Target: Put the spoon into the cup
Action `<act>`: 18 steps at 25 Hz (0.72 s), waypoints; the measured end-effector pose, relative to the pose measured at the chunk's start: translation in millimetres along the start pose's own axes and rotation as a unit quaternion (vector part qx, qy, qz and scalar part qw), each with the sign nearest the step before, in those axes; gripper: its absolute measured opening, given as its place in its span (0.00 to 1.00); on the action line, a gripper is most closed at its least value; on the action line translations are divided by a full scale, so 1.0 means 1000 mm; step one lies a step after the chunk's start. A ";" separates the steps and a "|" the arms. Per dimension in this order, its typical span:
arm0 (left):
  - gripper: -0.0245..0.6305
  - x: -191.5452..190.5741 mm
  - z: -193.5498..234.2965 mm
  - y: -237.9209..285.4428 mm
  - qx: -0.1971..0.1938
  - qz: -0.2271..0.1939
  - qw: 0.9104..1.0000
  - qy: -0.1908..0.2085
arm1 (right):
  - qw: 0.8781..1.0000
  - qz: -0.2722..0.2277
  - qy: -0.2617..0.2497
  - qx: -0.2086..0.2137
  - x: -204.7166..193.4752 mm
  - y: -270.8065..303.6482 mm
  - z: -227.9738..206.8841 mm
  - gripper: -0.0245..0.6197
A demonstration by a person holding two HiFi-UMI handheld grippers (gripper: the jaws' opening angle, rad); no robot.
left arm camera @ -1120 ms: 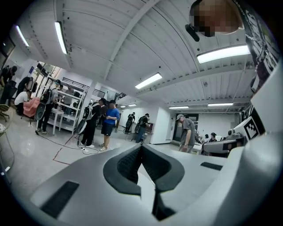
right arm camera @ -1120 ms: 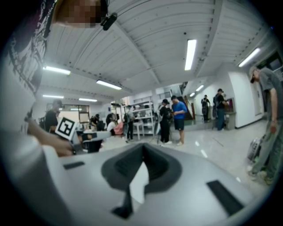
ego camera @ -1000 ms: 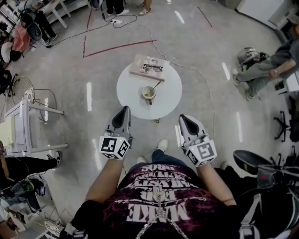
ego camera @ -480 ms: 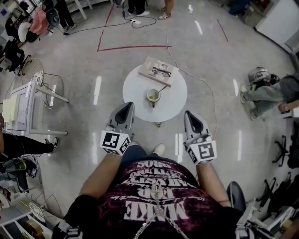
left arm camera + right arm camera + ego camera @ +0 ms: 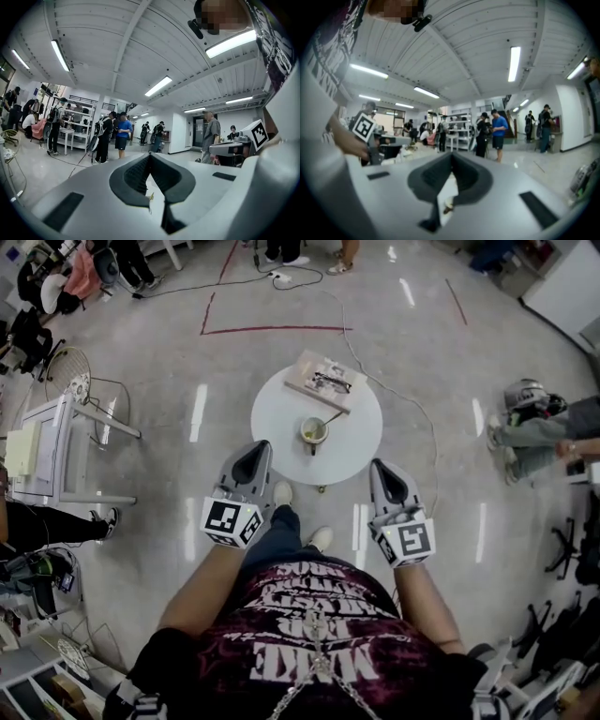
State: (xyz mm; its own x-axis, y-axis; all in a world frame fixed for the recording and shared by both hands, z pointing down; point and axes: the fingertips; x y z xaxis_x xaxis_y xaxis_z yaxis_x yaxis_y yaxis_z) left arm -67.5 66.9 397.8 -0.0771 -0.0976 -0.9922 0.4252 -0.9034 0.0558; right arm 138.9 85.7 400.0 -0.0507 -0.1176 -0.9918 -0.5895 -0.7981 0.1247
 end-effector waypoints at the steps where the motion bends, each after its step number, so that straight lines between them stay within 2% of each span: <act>1: 0.08 0.001 0.001 0.005 -0.005 0.000 1.000 0.002 | 1.000 0.002 -0.003 0.003 0.000 0.004 0.000 0.08; 6: 0.08 0.005 0.006 0.038 -0.025 -0.005 1.000 0.003 | 1.000 0.009 -0.014 0.010 -0.001 0.028 0.000 0.08; 12: 0.08 -0.007 0.015 0.060 -0.040 0.008 0.999 -0.011 | 0.999 0.012 0.018 -0.029 -0.005 0.053 -0.014 0.08; 18: 0.08 -0.019 0.033 0.084 -0.049 0.025 0.998 -0.023 | 0.999 0.032 0.022 -0.032 -0.011 0.079 -0.025 0.08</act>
State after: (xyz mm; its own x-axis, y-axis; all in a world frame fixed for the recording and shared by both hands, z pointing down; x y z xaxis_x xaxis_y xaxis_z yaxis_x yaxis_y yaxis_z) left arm -60.3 -20.7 424.8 -0.0936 -0.1626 -0.9822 0.5163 -0.8515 0.0917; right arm 113.5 9.1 421.6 -0.0504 -0.1945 -0.9796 -0.5341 -0.8235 0.1910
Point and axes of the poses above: the fingertips, and each gripper's own axes: y forward along the fingers, z to its left, x out of its top, and after that the axes turned 1 degree about x, right-handed
